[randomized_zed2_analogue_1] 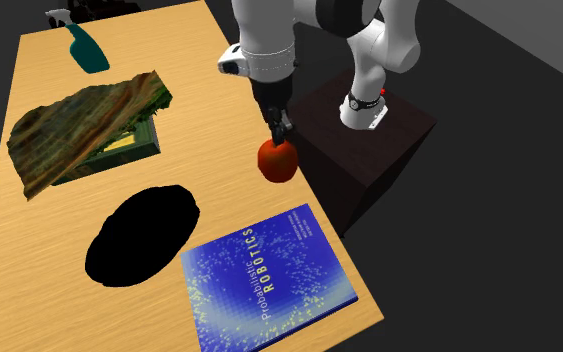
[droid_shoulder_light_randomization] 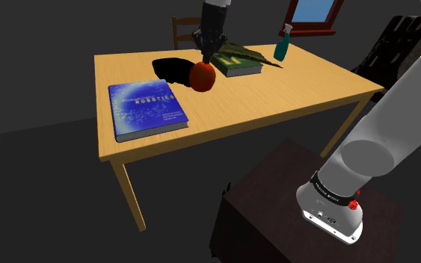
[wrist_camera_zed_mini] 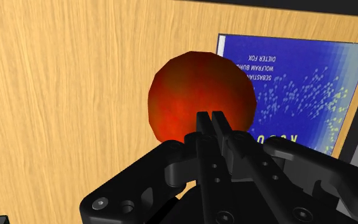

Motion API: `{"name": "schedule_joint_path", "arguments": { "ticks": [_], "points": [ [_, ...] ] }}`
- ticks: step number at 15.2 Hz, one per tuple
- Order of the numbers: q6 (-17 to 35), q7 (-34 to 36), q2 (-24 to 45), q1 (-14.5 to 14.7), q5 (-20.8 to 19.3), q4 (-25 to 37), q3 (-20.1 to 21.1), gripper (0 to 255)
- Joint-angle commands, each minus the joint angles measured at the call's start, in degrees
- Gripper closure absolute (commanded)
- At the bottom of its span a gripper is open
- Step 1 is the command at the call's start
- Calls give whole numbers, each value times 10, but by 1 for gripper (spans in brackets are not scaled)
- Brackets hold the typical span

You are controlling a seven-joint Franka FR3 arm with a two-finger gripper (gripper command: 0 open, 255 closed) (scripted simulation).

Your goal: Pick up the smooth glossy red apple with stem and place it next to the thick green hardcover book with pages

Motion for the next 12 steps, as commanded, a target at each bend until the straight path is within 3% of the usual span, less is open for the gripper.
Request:
{"name": "schedule_joint_path", "arguments": {
  "ticks": [1, 9, 12],
  "points": [
    [-16, 3, -1, 0, 0, 15, 0, 255],
    [-76, 9, 2, 0, -2, 78, 0, 255],
    [-75, -32, -3, -20, -2, 68, -22, 255]
  ]
}}
